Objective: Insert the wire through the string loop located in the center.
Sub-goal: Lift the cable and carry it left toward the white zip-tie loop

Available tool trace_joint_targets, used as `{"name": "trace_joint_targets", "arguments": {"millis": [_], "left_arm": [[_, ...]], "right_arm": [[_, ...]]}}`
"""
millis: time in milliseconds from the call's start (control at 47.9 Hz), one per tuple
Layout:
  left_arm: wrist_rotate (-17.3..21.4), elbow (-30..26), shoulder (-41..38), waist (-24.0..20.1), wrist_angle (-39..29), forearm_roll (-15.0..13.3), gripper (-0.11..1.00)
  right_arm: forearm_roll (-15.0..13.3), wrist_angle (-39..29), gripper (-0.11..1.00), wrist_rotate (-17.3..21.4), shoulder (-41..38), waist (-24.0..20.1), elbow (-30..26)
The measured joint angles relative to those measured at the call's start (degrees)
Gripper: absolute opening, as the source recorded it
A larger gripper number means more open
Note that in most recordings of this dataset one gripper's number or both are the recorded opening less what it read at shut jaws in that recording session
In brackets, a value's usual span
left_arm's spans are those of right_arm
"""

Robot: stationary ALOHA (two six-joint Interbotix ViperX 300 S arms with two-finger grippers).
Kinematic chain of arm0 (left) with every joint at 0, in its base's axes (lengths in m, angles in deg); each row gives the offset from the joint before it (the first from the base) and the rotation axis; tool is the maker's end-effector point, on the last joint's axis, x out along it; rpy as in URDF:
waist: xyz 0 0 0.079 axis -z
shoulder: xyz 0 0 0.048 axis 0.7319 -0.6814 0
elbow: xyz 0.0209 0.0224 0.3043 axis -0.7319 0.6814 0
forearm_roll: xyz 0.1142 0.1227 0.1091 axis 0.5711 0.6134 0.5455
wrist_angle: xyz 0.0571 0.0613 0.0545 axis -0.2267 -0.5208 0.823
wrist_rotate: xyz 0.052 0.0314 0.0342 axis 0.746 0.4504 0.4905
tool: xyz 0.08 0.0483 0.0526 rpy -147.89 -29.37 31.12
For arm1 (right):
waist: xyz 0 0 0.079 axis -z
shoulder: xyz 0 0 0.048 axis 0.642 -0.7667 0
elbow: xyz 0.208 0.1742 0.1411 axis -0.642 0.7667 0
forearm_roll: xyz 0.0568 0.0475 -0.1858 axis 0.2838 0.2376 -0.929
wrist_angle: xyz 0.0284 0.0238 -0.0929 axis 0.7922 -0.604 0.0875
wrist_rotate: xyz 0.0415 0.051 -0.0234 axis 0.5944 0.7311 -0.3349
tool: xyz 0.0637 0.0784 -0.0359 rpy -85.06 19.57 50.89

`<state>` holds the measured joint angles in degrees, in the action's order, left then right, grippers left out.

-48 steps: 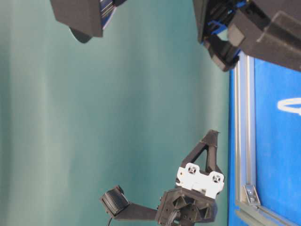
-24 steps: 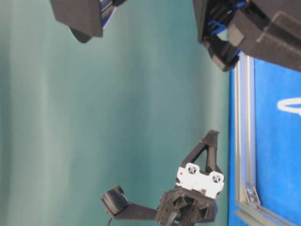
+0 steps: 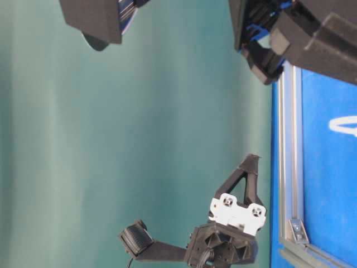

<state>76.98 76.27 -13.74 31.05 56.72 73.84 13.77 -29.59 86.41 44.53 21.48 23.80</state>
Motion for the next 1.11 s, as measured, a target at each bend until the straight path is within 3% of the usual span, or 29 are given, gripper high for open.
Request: {"name": "trace_joint_targets", "arguments": {"millis": [271, 877, 1106], "left_arm": [[0.0, 0.0, 0.0, 0.1, 0.0, 0.0, 0.00], [-0.1, 0.0, 0.0, 0.2, 0.0, 0.0, 0.00], [-0.1, 0.1, 0.0, 0.3, 0.0, 0.0, 0.00]], "right_arm": [[0.0, 0.0, -0.02, 0.2, 1.8, 0.0, 2.0], [0.5, 0.1, -0.02, 0.3, 16.0, -0.7, 15.6], [0.6, -0.1, -0.02, 0.3, 16.6, -0.7, 16.1]]}}
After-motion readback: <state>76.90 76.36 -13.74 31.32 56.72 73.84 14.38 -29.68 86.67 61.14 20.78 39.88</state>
